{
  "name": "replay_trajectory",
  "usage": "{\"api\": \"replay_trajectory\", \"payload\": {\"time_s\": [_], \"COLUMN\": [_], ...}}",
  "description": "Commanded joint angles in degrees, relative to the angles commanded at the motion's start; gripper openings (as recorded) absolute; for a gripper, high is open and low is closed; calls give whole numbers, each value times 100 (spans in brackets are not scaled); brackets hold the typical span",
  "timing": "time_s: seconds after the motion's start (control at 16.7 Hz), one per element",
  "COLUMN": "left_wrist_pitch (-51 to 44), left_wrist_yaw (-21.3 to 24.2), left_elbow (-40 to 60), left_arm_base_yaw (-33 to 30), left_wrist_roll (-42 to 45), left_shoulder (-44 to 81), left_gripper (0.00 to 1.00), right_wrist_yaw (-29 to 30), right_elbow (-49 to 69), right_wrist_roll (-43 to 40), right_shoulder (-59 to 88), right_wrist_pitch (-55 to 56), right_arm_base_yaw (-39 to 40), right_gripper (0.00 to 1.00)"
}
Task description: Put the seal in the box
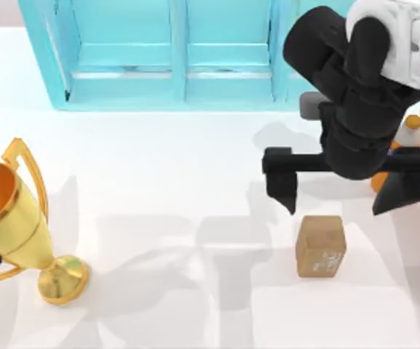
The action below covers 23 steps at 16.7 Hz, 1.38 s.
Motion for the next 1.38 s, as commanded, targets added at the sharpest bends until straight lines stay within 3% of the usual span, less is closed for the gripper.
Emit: {"api": "replay_trajectory", "payload": {"time_s": [0.24,0.66,1.02,1.38], "left_wrist_pitch": [0,0,0,0], "left_wrist_yaw": [0,0,0,0], "left_elbow": [0,0,0,0], "left_arm_base_yaw": [0,0,0,0], "left_wrist_roll": [0,0,0,0], "left_shoulder": [0,0,0,0], "left_gripper": [100,100,100,100], "right_wrist_yaw": [0,3,3,3], "right_elbow": [-207,-1393,-1550,-1550], "right_wrist_roll": [-11,27,35,35], "right_shoulder": [53,543,607,607], "right_wrist_pitch": [235,1969,2157,2157], "right_arm_base_yaw": [-16,19,25,25], "right_gripper": [100,100,100,55]}}
